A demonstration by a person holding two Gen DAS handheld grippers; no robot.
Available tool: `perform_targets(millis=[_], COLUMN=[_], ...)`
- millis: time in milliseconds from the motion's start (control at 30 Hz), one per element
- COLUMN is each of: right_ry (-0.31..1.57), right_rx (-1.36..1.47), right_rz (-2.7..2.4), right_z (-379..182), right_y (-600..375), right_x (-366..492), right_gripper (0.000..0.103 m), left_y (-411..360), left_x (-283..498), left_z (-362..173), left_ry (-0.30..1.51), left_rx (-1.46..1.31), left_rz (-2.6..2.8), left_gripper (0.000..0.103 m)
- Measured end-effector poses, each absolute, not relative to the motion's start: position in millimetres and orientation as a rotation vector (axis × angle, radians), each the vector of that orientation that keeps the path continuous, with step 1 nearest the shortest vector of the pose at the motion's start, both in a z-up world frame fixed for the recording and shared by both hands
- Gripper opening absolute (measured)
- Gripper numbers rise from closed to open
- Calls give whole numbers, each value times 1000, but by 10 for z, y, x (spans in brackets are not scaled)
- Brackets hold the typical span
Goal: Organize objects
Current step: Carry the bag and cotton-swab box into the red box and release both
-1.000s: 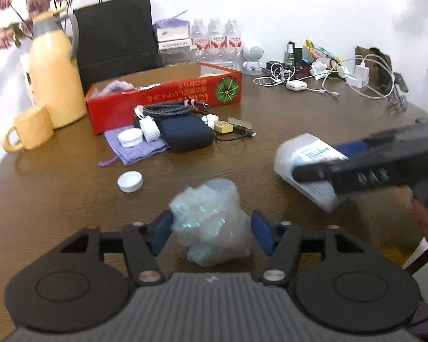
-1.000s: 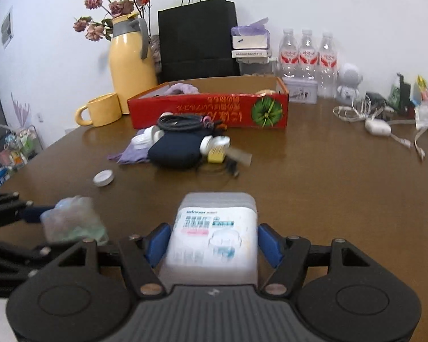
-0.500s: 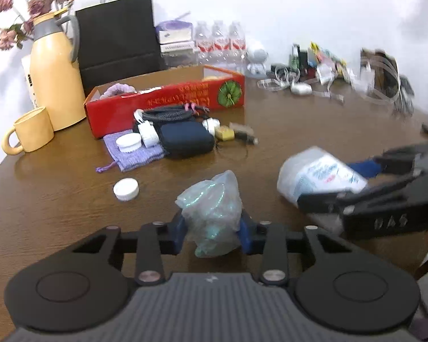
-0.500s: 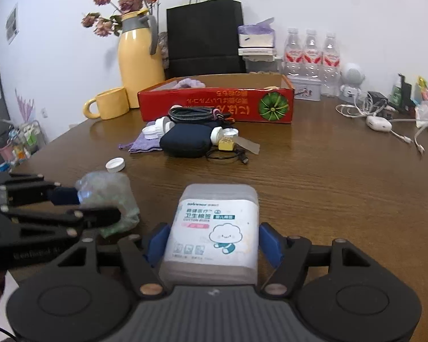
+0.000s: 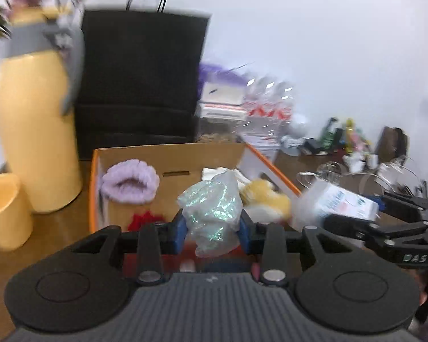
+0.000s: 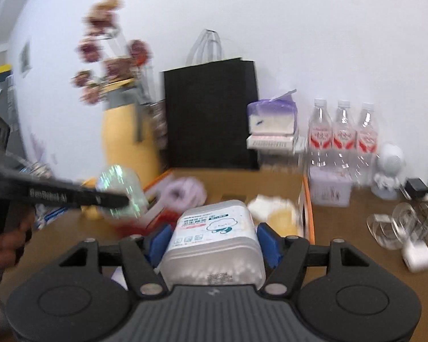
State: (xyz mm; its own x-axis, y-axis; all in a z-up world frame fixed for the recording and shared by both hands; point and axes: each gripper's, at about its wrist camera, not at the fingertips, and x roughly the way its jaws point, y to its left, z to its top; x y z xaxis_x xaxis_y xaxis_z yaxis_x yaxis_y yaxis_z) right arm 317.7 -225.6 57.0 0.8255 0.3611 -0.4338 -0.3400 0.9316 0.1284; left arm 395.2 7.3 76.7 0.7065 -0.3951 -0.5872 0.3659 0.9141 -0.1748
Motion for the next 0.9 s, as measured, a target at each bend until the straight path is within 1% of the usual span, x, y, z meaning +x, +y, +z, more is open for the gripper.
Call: perform_targets(millis=[67,167,200,233,267,300,367,400,433,500,600,667,767,833,900], right_ry=[505,597,631,659,675,689,733,745,737,684,650,634,617,598,579], right_rx=[51,92,132,177,208,217,210,211,218,233,212,217,221,197,159], right_rz=[332,270,260,249,227,201,178,178,175,199,187,186,202,215,227], right_z=[569,390,303,218,120,31,-130,-159,-150,-91,31,146,318,428,503], right_y=[-2168,-2127,-2142,-2165,-2179,-2175,-2146,-2147,-2158,-2194,-2216,-2249,-2302,-2303,-2301], right_x=[3848,4728,4964,5169,5341,5468,5619,5646,5630,5544,5484,5358,5064,4762,4419], right_gripper=[65,65,65,66,66,66,66,67,72,81,81,81,81,82,82], left_y=[-77,-246,-262,-285,-293,-294,-270,-248,-231,-198,-168,-138,-87,-56,22], left_x=[4425,5027,5151,5269,5392,5479,5542,5521,5490,5408,5276,5166,4815,4457,3995], left_z=[650,319,222,158,99,57,28,38,60,149,321,445,640,744,817], left_ry=[699,778,789,797,811,818,809,809,800,759,731,728,692,658,613], left_rx=[17,45,32,23,9,-1,-30,-48,-57,-40,-24,-37,-32,-22,-26], left_rz=[-395,-336,-340,-332,-304,-269,-268,-284,-302,-319,-295,-281,-244,-248,-261], left_gripper=[37,38,44,54,60,63,63,66,73,82,82,85,90,97,100])
